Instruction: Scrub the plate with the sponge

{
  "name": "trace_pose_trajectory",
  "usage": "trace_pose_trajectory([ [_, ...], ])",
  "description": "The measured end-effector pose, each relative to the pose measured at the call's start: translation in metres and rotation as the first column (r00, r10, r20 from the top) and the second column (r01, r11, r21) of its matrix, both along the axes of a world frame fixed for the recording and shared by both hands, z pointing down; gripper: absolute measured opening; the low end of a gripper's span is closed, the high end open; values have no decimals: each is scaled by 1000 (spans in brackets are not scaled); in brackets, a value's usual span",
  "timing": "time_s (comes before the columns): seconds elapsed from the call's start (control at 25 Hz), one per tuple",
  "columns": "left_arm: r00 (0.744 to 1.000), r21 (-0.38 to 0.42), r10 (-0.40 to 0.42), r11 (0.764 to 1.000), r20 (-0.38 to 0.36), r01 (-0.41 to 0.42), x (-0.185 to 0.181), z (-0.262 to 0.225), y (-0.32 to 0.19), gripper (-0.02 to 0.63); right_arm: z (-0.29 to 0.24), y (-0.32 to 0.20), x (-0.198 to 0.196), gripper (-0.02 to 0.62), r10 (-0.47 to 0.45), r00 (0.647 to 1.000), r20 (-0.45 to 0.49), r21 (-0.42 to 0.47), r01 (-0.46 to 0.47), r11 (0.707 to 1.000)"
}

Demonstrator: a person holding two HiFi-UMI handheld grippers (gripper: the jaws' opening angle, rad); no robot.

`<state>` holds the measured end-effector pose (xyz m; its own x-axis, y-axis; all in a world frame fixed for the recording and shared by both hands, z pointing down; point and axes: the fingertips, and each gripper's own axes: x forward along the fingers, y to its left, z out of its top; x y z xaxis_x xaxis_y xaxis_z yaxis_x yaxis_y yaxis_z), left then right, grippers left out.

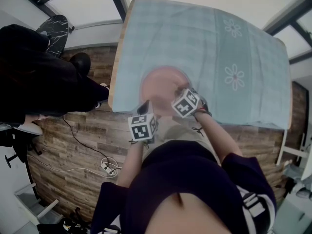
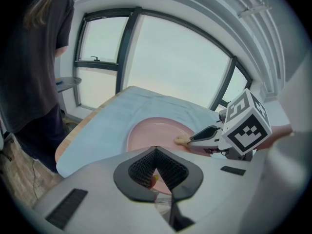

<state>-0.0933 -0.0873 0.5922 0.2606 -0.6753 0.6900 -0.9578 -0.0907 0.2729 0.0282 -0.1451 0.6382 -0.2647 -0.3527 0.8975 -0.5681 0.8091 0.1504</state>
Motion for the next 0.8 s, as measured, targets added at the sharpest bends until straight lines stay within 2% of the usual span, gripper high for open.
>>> trace_pose_trajectory([
  [0.8, 1000, 17, -15, 1000, 11, 14, 1, -6, 39, 3, -1, 60, -18, 55, -50, 998, 45, -32, 51, 998],
])
